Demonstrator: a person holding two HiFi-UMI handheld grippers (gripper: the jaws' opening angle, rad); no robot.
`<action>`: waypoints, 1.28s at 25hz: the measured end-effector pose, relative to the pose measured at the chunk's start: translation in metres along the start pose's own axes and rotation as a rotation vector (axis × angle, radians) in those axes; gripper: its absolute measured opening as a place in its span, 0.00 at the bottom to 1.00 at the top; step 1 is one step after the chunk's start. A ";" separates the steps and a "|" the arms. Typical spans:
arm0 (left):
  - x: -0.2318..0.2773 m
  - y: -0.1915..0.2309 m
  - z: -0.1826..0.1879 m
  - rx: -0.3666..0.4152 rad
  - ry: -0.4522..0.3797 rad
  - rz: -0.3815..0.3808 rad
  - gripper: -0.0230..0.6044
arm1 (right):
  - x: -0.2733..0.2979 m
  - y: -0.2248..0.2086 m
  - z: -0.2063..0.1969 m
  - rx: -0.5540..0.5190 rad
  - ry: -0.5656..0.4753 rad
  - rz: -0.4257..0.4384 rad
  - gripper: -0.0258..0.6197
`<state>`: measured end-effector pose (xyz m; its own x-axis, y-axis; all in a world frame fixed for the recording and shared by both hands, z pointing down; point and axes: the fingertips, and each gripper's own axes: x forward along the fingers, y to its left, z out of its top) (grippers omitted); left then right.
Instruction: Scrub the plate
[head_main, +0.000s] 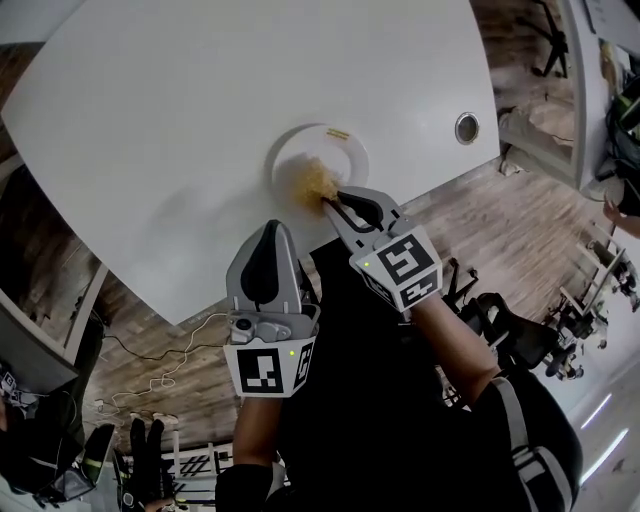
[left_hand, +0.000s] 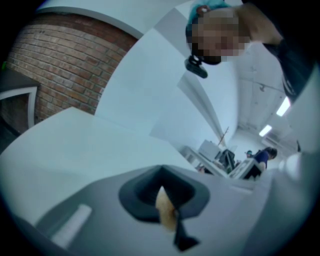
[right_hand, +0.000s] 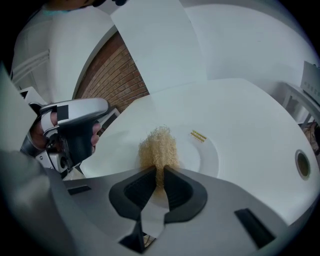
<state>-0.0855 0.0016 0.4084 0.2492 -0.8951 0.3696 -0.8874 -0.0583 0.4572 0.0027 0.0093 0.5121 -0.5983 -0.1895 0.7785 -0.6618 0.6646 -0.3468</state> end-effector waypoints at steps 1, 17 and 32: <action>0.000 -0.002 0.000 0.002 -0.001 -0.002 0.04 | -0.002 -0.006 0.000 0.000 -0.002 -0.012 0.11; -0.002 -0.023 0.021 0.040 -0.025 -0.009 0.04 | -0.038 -0.059 0.033 0.010 -0.101 -0.130 0.11; -0.010 -0.062 0.087 0.091 -0.120 -0.014 0.04 | -0.105 -0.041 0.086 0.012 -0.296 -0.124 0.11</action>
<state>-0.0670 -0.0240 0.3059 0.2182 -0.9401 0.2621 -0.9173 -0.1059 0.3840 0.0541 -0.0605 0.3992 -0.6172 -0.4714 0.6299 -0.7418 0.6154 -0.2664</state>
